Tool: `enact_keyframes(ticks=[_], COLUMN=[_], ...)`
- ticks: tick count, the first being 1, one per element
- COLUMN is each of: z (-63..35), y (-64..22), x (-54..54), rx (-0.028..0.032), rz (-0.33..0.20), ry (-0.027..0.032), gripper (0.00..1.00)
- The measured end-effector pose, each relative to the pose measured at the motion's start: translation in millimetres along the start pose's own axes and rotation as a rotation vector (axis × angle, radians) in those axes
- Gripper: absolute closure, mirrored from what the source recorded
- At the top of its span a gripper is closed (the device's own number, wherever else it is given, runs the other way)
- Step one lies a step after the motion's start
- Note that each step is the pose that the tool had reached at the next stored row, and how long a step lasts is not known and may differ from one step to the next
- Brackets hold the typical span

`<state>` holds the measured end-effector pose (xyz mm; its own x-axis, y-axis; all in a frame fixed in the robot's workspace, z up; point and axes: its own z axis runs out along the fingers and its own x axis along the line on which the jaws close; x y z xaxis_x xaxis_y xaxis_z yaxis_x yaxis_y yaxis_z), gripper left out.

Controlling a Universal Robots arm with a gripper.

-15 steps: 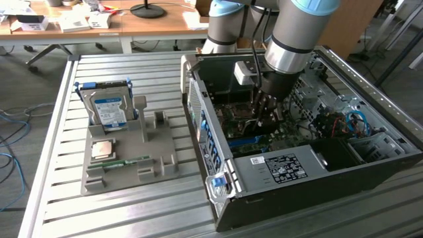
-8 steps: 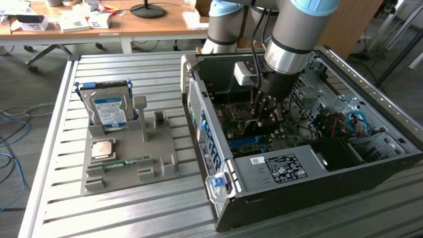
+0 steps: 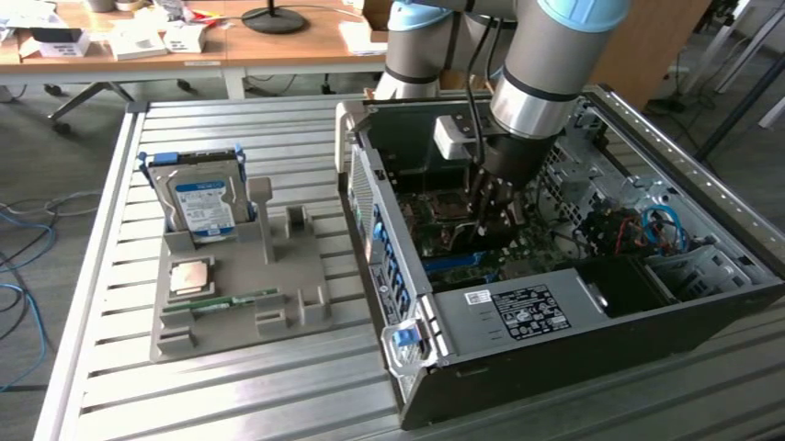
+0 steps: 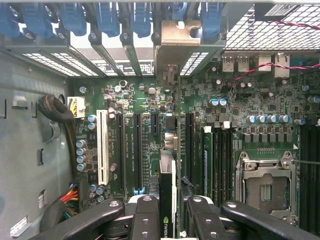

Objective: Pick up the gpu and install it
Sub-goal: 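Insert the gpu into the slot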

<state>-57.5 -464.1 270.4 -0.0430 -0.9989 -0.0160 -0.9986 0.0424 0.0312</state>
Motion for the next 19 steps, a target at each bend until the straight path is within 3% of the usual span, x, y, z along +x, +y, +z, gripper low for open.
enact_keyframes(ticks=[19], z=[3.9], y=[1.6], x=[0.1], rx=[0.0], rz=[0.0], ry=[-0.0001], gripper=[0.74])
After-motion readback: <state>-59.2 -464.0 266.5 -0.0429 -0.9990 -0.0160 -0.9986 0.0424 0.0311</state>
